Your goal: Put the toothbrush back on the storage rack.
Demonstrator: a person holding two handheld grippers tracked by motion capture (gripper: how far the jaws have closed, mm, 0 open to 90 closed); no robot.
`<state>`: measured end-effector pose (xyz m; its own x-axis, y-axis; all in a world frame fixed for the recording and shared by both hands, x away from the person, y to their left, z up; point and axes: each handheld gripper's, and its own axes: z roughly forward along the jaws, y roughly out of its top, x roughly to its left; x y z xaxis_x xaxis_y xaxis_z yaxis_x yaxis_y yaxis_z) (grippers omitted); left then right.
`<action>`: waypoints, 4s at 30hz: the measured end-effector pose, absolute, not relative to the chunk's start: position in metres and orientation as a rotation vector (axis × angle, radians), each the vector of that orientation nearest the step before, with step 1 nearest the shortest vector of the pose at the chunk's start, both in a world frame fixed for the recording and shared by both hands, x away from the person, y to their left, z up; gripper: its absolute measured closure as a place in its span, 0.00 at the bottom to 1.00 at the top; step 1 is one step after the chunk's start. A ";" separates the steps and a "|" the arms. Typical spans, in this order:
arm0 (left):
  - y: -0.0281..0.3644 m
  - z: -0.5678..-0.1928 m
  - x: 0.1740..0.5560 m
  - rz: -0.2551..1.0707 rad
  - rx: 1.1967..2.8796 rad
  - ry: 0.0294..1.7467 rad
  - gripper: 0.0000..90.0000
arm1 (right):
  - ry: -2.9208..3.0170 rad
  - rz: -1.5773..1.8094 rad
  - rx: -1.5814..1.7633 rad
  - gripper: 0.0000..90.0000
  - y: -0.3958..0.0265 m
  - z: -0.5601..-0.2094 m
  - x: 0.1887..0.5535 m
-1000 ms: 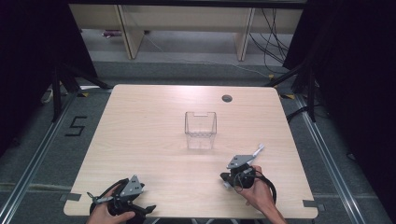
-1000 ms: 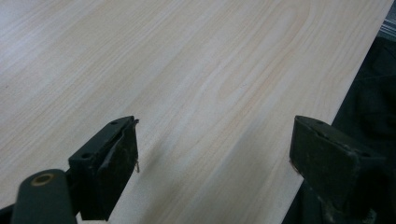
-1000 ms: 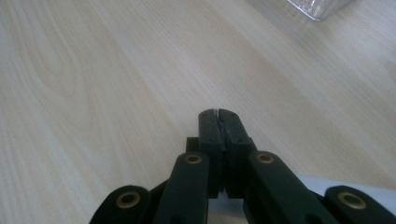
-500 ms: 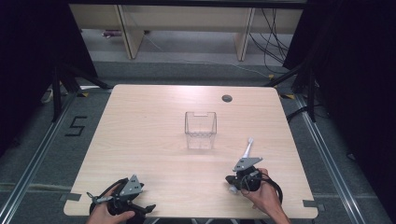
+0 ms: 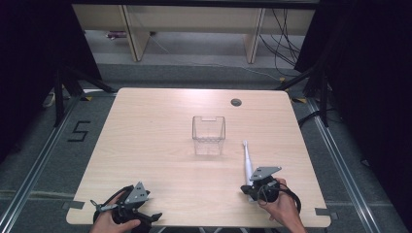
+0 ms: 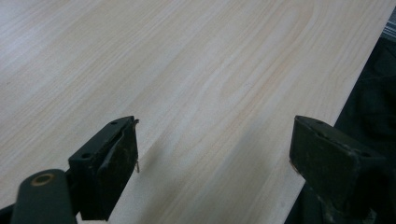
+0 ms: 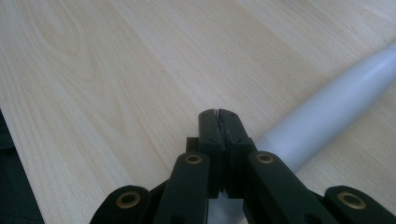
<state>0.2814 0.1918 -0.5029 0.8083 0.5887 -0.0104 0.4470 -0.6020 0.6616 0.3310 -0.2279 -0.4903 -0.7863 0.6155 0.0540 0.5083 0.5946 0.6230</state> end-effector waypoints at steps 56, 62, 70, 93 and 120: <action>0.192 -0.503 0.282 0.273 2.324 0.748 0.16 | 2.580 0.904 1.096 0.99 -0.290 -0.485 0.332; 0.192 -0.503 0.282 0.274 2.326 0.745 0.16 | 2.573 0.887 1.112 0.99 -0.295 -0.486 0.333; 0.191 -0.503 0.281 0.269 2.322 0.748 0.16 | 2.552 0.890 1.179 0.99 -0.299 -0.486 0.333; 0.191 -0.502 0.283 0.266 2.325 0.761 0.16 | 2.574 0.686 1.010 0.65 -0.264 -0.454 0.355; 0.193 -0.503 0.283 0.273 2.323 0.755 0.16 | 2.783 0.337 0.949 0.64 -0.222 -0.459 0.410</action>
<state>0.2829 0.1926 -0.5026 0.8107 0.5854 -0.0076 0.4449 -0.6075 0.6580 0.4101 -0.2224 -0.4592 -0.7796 0.6186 -0.0982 0.5773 0.7705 0.2704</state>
